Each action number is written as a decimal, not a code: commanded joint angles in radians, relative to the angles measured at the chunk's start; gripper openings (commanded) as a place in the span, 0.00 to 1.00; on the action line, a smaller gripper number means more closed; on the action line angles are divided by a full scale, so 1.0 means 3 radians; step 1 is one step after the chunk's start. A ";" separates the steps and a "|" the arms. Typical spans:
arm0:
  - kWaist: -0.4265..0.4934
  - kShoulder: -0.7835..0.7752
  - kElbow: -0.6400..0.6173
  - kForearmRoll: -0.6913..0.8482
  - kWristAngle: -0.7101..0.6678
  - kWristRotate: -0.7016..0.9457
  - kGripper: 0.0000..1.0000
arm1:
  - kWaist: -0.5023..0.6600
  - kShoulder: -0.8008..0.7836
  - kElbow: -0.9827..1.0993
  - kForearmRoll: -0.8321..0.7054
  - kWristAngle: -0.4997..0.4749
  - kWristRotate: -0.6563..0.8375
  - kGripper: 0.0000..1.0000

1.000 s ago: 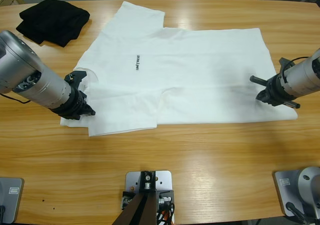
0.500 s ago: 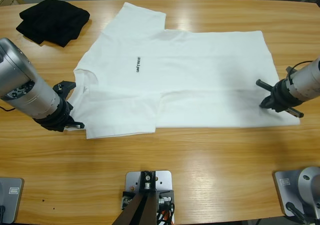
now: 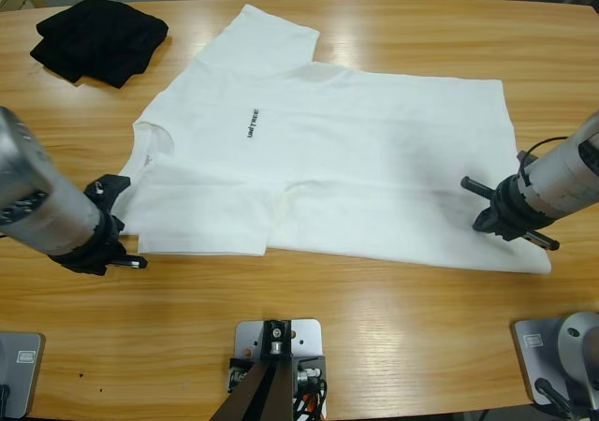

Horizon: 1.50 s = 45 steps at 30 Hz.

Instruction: Fold clothes

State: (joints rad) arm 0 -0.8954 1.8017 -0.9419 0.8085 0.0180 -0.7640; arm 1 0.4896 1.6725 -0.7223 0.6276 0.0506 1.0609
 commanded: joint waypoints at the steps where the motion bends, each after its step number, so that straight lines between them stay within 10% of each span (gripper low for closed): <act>1: -0.0011 -0.0345 -0.0178 -0.0148 0.0096 0.0325 0.00 | 0.0060 0.0065 0.0122 0.0052 0.0021 0.0038 0.00; 10: 0.0466 0.0331 -0.0046 -0.1215 0.0104 0.0697 0.00 | 0.0065 0.0044 0.0122 0.0055 0.0026 0.0033 0.00; 26: 0.0312 0.0077 0.0750 -0.1105 -0.0008 0.0454 0.00 | 0.0086 0.0029 0.0122 0.0074 0.0108 0.0019 0.00; 45: -0.0153 0.0073 0.0616 -0.0549 -0.0325 -0.0103 0.00 | 0.0732 -0.0007 0.0126 0.0241 0.0332 0.0380 0.00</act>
State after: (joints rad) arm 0 -0.8751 1.7582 -0.8189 0.5800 -0.0447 -0.7328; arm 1 0.6424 1.6723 -0.7144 0.6752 0.1243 1.1203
